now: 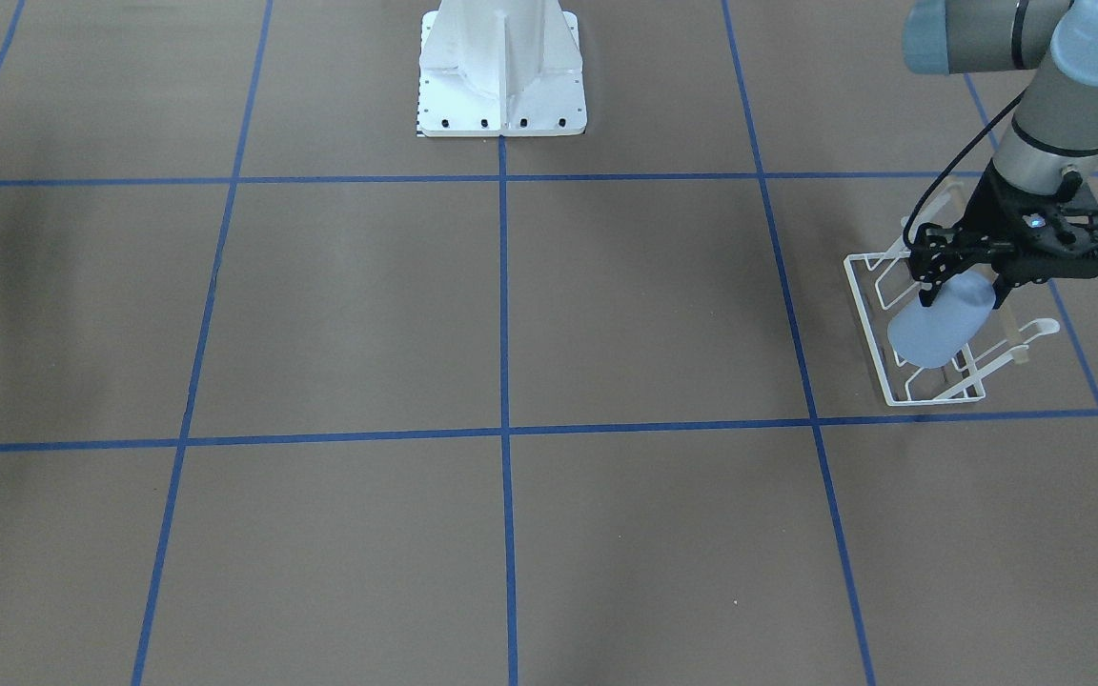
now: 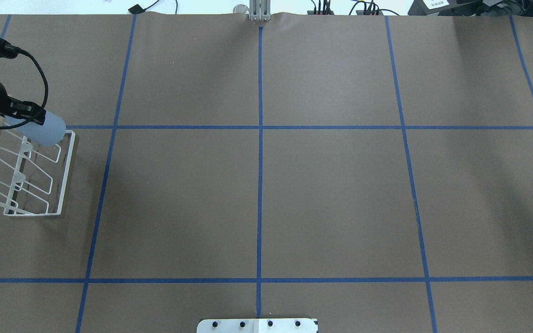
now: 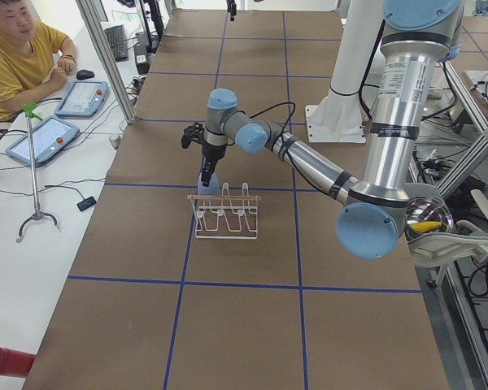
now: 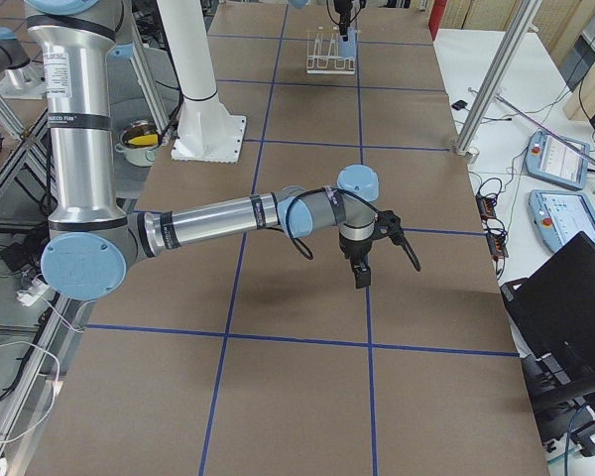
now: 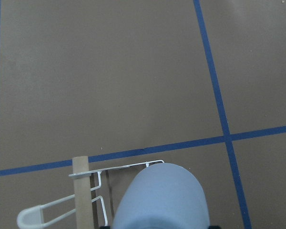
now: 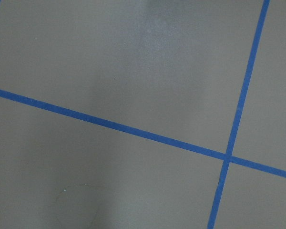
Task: Hang cup on cup holder
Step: 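Lower the cup with the left gripper onto the rack's top hook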
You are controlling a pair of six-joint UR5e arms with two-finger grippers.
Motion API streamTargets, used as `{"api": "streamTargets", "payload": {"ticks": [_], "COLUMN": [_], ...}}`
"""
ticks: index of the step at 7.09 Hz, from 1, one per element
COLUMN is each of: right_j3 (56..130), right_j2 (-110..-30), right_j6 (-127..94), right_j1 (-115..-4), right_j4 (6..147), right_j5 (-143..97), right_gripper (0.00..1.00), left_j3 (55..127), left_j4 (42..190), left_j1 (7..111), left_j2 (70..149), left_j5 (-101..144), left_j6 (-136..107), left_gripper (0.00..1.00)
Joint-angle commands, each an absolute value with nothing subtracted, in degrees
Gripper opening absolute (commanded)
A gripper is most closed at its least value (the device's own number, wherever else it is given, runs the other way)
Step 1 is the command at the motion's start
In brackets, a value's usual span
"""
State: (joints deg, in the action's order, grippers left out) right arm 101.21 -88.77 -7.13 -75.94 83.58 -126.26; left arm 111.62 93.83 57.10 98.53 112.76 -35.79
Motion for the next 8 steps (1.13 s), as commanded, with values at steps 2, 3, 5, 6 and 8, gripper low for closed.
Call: {"api": "streamTargets", "payload": {"ticks": [2,3,5,6,8], "right_j3": [101.2,101.2,101.2,101.2,101.2], "right_j2": [-88.7,-88.7,-88.8,-88.8,-88.8], "right_j6": [-7.5,-7.6,-7.6,-7.6,-7.6], "right_j1": [-75.9,-75.9,-75.9,-75.9,-75.9], "right_j4": [83.6,83.6,83.6,83.6,83.6], "right_j5": [-126.3,-126.2,-126.2,-126.3,-126.3], "right_gripper": [1.00,1.00,1.00,1.00,1.00], "left_j3": [108.6,107.4,106.5,105.8,106.1], "left_j4": [93.9,94.0,94.0,94.2,94.4], "left_j1": [56.6,56.6,56.6,56.5,56.5], "left_j2": [100.3,100.7,101.2,101.9,102.0], "left_j5": [112.8,112.7,112.8,112.8,112.8], "left_j6": [-35.8,-35.7,-35.7,-35.6,-35.2], "left_gripper": [0.00,0.00,0.07,0.42,0.98]}}
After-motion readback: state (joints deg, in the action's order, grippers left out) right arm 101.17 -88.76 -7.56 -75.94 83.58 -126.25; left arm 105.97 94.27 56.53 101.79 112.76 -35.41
